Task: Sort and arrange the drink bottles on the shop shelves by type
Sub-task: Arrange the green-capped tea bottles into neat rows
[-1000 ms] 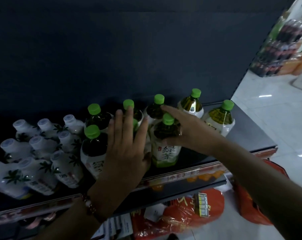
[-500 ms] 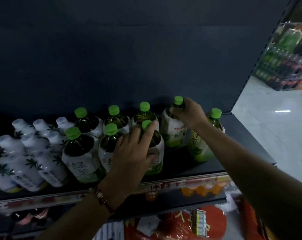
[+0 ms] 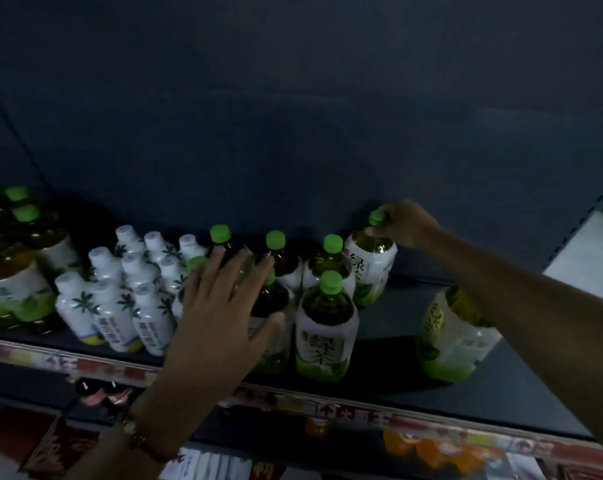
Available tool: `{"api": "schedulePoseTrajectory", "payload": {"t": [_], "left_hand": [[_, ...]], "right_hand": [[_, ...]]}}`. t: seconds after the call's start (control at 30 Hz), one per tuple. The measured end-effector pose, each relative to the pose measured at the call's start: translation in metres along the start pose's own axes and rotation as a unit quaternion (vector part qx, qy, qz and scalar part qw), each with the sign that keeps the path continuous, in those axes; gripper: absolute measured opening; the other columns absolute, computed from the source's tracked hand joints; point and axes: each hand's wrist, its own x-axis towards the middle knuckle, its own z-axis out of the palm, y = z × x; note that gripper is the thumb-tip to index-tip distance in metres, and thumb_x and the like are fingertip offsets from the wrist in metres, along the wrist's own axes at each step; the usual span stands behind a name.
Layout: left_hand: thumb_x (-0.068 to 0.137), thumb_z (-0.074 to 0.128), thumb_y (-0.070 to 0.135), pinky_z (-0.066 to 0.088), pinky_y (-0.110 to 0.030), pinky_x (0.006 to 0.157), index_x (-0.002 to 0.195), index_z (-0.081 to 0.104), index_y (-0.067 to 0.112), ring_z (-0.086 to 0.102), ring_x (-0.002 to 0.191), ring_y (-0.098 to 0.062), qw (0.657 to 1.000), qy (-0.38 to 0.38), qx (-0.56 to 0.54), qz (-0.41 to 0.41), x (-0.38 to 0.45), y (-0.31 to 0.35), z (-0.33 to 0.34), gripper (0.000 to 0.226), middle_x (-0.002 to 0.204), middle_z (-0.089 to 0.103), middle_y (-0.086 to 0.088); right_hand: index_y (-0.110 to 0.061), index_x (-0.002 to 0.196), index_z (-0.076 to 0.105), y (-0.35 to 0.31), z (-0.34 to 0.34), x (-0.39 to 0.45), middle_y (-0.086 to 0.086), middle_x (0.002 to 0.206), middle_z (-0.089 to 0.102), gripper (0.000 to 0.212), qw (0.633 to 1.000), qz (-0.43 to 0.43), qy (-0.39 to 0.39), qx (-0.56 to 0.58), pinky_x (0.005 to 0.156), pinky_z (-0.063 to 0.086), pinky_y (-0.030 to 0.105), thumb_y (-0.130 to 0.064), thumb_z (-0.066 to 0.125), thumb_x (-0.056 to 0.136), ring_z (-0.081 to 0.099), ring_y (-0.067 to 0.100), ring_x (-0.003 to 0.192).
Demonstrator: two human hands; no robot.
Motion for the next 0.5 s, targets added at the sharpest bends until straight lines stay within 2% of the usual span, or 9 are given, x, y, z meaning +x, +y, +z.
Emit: {"api": "schedulePoseTrajectory", "payload": {"t": [0.07,0.13,0.2,0.23,0.3,0.37,0.43,0.5], "left_hand": [[0.094,0.03,0.068,0.02,-0.056,0.119,0.152,0.031,0.031,0.018,0.15,-0.029,0.999,-0.018,-0.004,-0.038,-0.004,-0.022,-0.003,0.069,0.158,0.032,-0.006],[0.093,0.024,0.072,0.02,-0.054,0.119,0.151,0.032,0.031,0.01,0.152,-0.026,0.998,-0.026,-0.016,-0.055,-0.007,-0.035,-0.005,0.072,0.16,0.027,-0.005],[0.091,0.03,0.075,0.018,-0.048,0.119,0.154,0.023,0.038,-0.009,0.151,-0.014,0.995,-0.026,-0.058,-0.076,-0.01,-0.044,-0.006,0.073,0.165,0.008,0.005],[0.091,0.037,0.074,0.022,-0.045,0.117,0.154,0.017,0.043,-0.011,0.149,-0.008,0.992,-0.032,-0.089,-0.084,-0.01,-0.048,-0.008,0.074,0.164,-0.001,0.014],[0.091,0.048,0.066,0.039,-0.042,0.108,0.152,0.006,0.049,0.006,0.15,-0.009,0.989,-0.055,-0.116,-0.067,-0.01,-0.058,-0.01,0.076,0.16,-0.013,0.024],[0.093,0.056,0.051,0.049,-0.04,0.096,0.152,0.003,0.05,0.027,0.146,-0.021,0.992,-0.062,-0.102,-0.033,-0.01,-0.071,-0.01,0.08,0.162,-0.014,0.022],[0.095,0.06,0.043,0.048,-0.039,0.097,0.154,0.003,0.048,0.031,0.144,-0.022,0.993,-0.063,-0.097,-0.016,-0.01,-0.081,-0.01,0.082,0.164,-0.007,0.018],[0.096,0.061,0.039,0.041,-0.036,0.104,0.151,0.001,0.053,0.026,0.145,-0.019,0.992,-0.064,-0.108,-0.01,-0.01,-0.088,-0.011,0.082,0.164,0.006,0.013]], "right_hand": [[-0.016,0.096,0.065,-0.015,-0.004,0.009,0.004,0.098,0.066,0.022,0.999,-0.032,0.018,0.015,0.075,0.049,0.031,-0.034,0.072,0.085,0.063,0.022,0.093],[-0.017,0.102,0.065,-0.037,-0.009,0.017,0.003,0.099,0.066,0.021,0.996,-0.077,0.034,0.02,0.076,0.049,0.033,-0.031,0.07,0.087,0.062,0.021,0.093],[-0.016,0.107,0.064,-0.063,-0.011,0.023,0.002,0.101,0.065,0.022,0.991,-0.127,0.036,0.026,0.081,0.051,0.035,-0.027,0.069,0.088,0.061,0.02,0.093],[-0.016,0.109,0.063,-0.076,-0.01,0.026,0.002,0.102,0.065,0.024,0.988,-0.148,0.036,0.034,0.081,0.05,0.035,-0.026,0.07,0.088,0.06,0.019,0.094],[-0.014,0.11,0.062,-0.1,-0.004,0.032,0.003,0.102,0.065,0.026,0.981,-0.185,0.035,0.04,0.076,0.046,0.03,-0.025,0.07,0.088,0.06,0.018,0.093],[-0.012,0.109,0.063,-0.124,0.009,0.036,0.001,0.1,0.064,0.025,0.976,-0.217,0.018,0.025,0.07,0.042,0.026,-0.025,0.07,0.088,0.059,0.016,0.09],[-0.011,0.105,0.063,-0.15,0.025,0.04,0.002,0.098,0.064,0.023,0.97,-0.244,-0.013,0.0,0.07,0.043,0.027,-0.025,0.069,0.088,0.06,0.016,0.088],[-0.012,0.1,0.062,-0.169,0.045,0.047,0.002,0.094,0.064,0.019,0.965,-0.254,-0.046,-0.042,0.071,0.047,0.031,-0.025,0.069,0.088,0.061,0.019,0.086]]}}
